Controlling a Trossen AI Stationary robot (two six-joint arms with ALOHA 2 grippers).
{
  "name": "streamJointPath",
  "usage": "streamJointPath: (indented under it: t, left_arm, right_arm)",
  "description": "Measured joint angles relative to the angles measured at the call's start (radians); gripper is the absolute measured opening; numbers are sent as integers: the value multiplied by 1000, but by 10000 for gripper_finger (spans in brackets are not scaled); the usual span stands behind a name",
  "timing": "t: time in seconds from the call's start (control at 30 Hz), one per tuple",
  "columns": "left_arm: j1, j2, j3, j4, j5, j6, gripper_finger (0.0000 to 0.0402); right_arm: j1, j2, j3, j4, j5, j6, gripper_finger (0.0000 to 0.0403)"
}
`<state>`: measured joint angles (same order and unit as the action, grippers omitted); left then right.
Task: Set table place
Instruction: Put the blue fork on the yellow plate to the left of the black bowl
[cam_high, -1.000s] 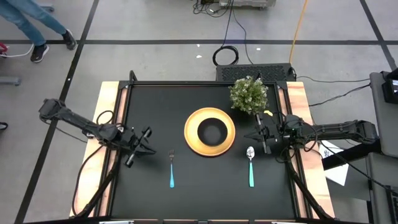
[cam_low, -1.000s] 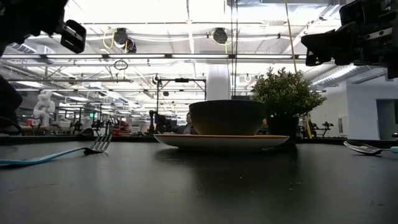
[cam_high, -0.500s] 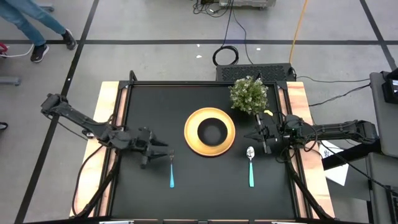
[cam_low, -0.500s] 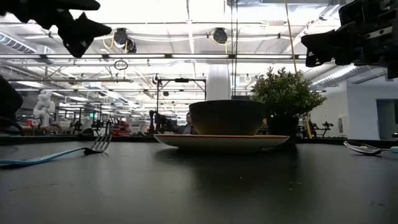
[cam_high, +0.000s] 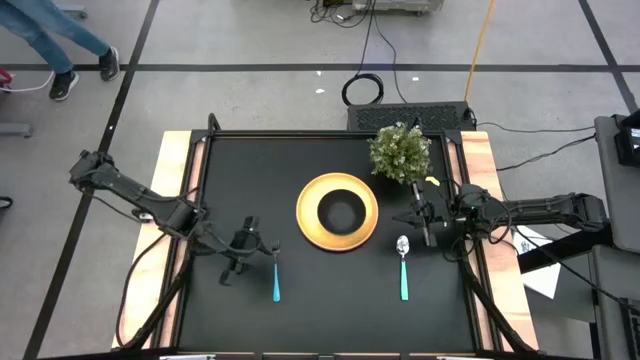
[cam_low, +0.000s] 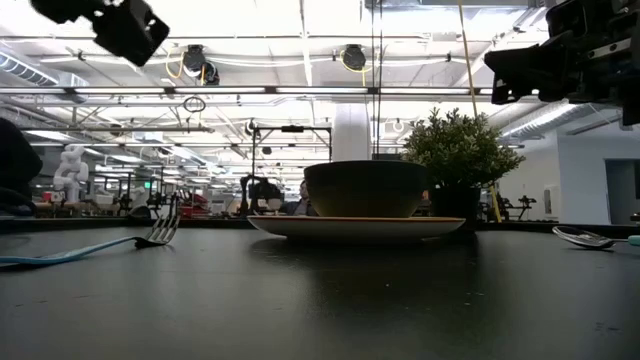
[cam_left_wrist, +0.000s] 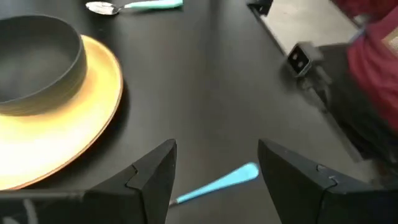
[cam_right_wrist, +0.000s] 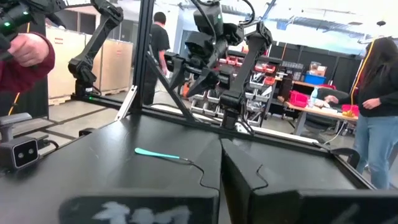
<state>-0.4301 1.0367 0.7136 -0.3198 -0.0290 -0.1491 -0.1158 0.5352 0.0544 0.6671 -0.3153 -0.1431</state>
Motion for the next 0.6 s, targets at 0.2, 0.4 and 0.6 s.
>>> streamJointPath:
  t: [0.2, 0.4, 0.6]
  left_arm:
    - [64, 87, 21, -41, 172, 16, 232]
    - [95, 174, 27, -54, 184, 145, 232]
    - [123, 238, 110, -155, 177, 243, 232]
  right_arm:
    - [0, 0, 0, 11, 0, 11, 0]
    - [0, 0, 0, 10, 0, 14, 0]
    - [0, 0, 0, 10, 0, 25, 0]
